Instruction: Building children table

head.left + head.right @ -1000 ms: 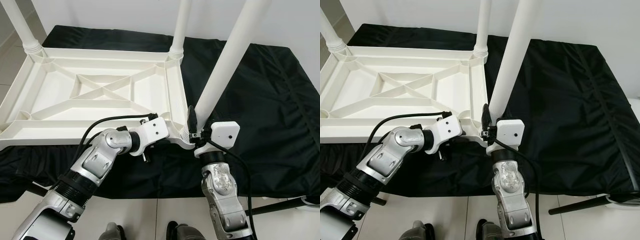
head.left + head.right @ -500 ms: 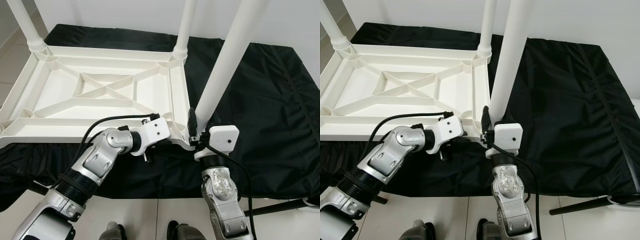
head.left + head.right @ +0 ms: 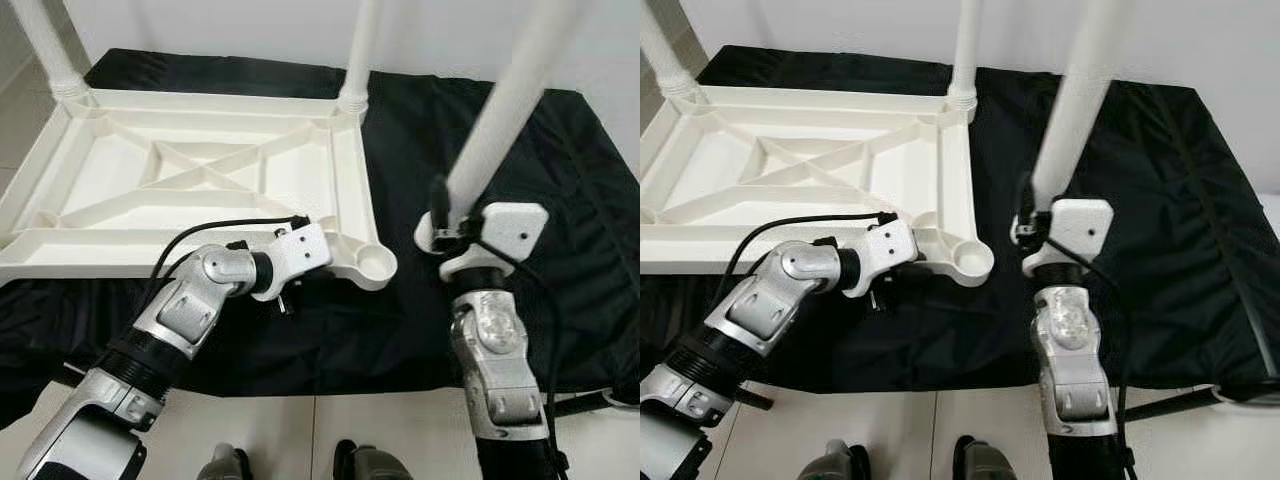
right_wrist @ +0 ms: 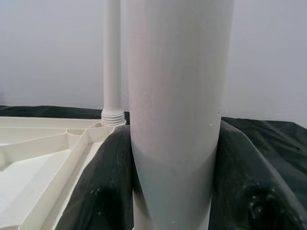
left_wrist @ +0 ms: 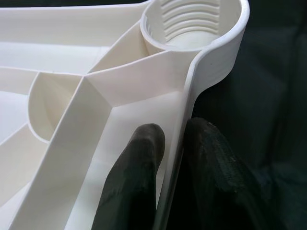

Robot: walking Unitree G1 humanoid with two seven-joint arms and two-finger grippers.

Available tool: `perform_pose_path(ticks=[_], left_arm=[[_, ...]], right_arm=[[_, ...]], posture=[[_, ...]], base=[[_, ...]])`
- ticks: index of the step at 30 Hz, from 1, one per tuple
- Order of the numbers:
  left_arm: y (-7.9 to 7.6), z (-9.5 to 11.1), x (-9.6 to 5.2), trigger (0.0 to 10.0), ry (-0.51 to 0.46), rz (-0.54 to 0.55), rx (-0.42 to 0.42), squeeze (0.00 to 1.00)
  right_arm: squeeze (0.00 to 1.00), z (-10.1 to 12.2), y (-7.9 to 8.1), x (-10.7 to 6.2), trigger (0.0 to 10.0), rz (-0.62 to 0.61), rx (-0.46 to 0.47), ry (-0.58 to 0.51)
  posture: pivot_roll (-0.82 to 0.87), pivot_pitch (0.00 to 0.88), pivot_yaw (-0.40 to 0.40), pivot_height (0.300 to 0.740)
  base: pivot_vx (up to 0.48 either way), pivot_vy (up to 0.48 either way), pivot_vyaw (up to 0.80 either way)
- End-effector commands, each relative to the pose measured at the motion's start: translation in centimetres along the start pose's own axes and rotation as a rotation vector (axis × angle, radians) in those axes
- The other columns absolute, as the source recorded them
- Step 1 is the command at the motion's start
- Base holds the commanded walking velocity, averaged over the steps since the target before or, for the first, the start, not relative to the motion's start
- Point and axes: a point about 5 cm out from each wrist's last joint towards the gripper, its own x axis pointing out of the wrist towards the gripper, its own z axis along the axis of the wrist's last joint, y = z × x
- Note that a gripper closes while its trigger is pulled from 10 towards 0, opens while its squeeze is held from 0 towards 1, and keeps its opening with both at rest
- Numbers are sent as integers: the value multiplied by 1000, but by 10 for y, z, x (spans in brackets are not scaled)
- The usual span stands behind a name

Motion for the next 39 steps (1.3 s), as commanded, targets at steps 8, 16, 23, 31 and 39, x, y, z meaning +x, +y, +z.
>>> perform_pose_path(ticks=[8,16,23,31,39], left_arm=[[11,17,-5,10000,-49,56,82,0],[14,17,-6,10000,-66,55,26,1000],[20,22,-10,10000,-78,72,38,1000],[28,30,-16,10000,-143,122,-42,0],[50,29,-26,10000,-216,364,-235,0]], right_arm=[[0,-1,8,1,10000,47,14,-10],[0,-16,-6,8,10000,43,-18,37],[0,-20,-5,14,10000,61,-20,41],[0,-29,-5,26,10000,52,-20,66],[0,-39,1,36,10000,86,20,116]], posture=[[-55,113,-19,740],[-45,116,-20,740],[-24,120,-25,740],[-4,121,-29,740],[7,116,-24,740]], base=[[0,0,0],[0,0,0],[0,0,0],[0,0,0],[0,0,0]])
